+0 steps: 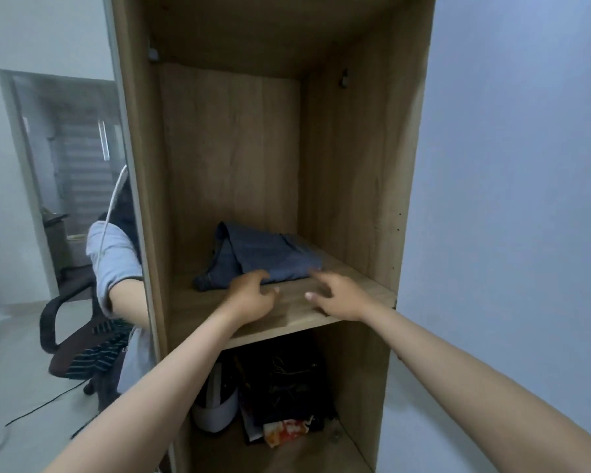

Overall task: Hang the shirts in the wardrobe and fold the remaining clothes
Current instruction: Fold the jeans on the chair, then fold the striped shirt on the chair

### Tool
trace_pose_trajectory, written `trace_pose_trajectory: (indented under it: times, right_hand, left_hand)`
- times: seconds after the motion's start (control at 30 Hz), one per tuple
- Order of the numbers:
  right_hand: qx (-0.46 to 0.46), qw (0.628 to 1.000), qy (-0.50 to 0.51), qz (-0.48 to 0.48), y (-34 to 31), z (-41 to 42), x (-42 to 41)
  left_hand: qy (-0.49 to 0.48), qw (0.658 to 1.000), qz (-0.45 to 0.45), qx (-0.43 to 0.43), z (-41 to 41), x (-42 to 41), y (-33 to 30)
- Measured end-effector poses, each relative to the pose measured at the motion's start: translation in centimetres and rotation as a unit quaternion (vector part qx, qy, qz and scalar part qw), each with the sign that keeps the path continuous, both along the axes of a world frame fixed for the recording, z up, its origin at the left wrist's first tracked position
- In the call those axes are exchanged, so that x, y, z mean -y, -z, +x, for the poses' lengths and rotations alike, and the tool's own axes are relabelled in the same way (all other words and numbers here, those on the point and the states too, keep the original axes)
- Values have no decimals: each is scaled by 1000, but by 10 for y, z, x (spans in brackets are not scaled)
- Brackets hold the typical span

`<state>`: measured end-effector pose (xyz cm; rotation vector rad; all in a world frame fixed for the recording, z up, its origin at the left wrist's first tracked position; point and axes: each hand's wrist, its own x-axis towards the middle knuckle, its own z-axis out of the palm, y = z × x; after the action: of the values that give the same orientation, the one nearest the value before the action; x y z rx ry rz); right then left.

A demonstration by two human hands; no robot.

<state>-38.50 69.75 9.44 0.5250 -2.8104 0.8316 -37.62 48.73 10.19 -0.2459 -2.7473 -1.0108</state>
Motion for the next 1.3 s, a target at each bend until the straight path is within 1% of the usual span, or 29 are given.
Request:
trace_pose_trajectory:
  times: [0.1, 0.17, 0.23, 0.37, 0.5, 0.6, 0.77, 0.9, 1.03, 1.17, 1.3]
  right_hand:
    - [3, 1000, 19, -20, 3, 60, -15]
    - [-14, 999, 50, -13, 7, 106, -26]
    - [-28, 996, 84, -7, 14, 157, -38]
    - [-7, 988, 150, -22, 37, 271, -61]
    - [35, 969, 239, -50, 71, 388, -85]
    - [55, 950, 300, -74, 97, 468, -94]
    - [79, 891, 433, -112, 144, 613, -90]
    - [100, 822, 544, -138, 188, 721, -62]
    - [136, 738, 637, -176, 224, 824, -5]
    - [157, 649, 711, -220, 251, 916, 67]
    - [151, 552, 782, -246, 268, 1003, 144]
  left_hand:
    - [44, 997, -16, -62, 51, -21, 2]
    - [74, 994, -23, -82, 87, -35, 7]
    - [104, 992, -19, -66, 123, -51, 14]
    - [186, 982, -25, -19, 200, -84, 41]
    - [291, 954, -52, 53, 284, -118, 79]
    - [343, 933, -63, 92, 344, -144, 111]
    - [481, 862, -114, 116, 453, -182, 163]
    - [578, 789, -163, 127, 532, -189, 202]
    - [662, 714, -182, 138, 611, -168, 233]
    - [745, 617, -196, 162, 693, -141, 263]
    - [807, 524, -214, 169, 787, -116, 278]
